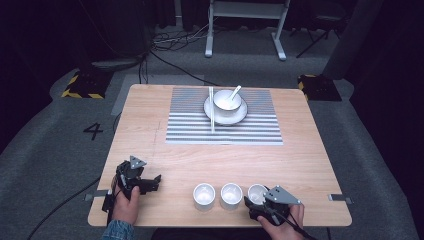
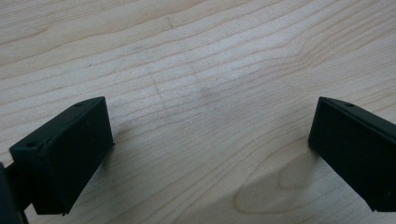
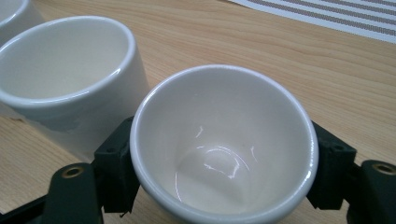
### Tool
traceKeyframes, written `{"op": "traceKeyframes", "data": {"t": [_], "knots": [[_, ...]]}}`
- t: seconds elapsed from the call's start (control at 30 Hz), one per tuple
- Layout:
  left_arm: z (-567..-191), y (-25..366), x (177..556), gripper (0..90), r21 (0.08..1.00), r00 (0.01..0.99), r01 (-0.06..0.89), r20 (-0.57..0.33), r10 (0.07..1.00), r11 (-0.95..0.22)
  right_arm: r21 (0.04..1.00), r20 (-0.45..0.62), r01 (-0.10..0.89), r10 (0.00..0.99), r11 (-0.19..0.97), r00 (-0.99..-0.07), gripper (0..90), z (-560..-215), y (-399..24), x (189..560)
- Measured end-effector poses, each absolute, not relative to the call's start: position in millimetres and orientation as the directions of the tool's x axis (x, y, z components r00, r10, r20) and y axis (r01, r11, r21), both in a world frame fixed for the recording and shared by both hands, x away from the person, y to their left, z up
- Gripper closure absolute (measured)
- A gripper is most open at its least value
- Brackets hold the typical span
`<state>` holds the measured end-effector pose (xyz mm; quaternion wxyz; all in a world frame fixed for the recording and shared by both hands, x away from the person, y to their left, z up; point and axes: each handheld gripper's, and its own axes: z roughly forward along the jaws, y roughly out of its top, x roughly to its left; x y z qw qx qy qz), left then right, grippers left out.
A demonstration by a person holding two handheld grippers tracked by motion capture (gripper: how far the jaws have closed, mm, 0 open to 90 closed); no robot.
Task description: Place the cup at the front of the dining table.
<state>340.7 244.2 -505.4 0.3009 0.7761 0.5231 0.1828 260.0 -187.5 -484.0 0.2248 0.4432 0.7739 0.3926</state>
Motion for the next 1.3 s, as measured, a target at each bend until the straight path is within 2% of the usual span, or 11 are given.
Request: {"op": "traceKeyframes", "data": {"t": [0.33, 0.7, 1.3], "knots": [[-505.4, 244.3, 340.8, 0.0, 0.659, 0.386, 0.701, -0.03, 0.922, -0.273, 0.804, 0.009, 0.52, 0.868, 0.289, -0.496, 27.2, -482.1, -188.7, 260.9], [-505.4, 244.3, 340.7, 0.0, 0.658, 0.386, 0.702, -0.031, 0.922, -0.272, 0.833, 0.015, 0.498, 0.89, 0.241, -0.456, 27.3, -453.6, -197.5, 274.7], [-505.4, 244.3, 340.6, 0.0, 0.658, 0.386, 0.702, -0.031, 0.922, -0.272, 0.856, -0.019, 0.455, 0.895, 0.245, -0.446, 27.3, -407.2, -192.7, 314.6]]}}
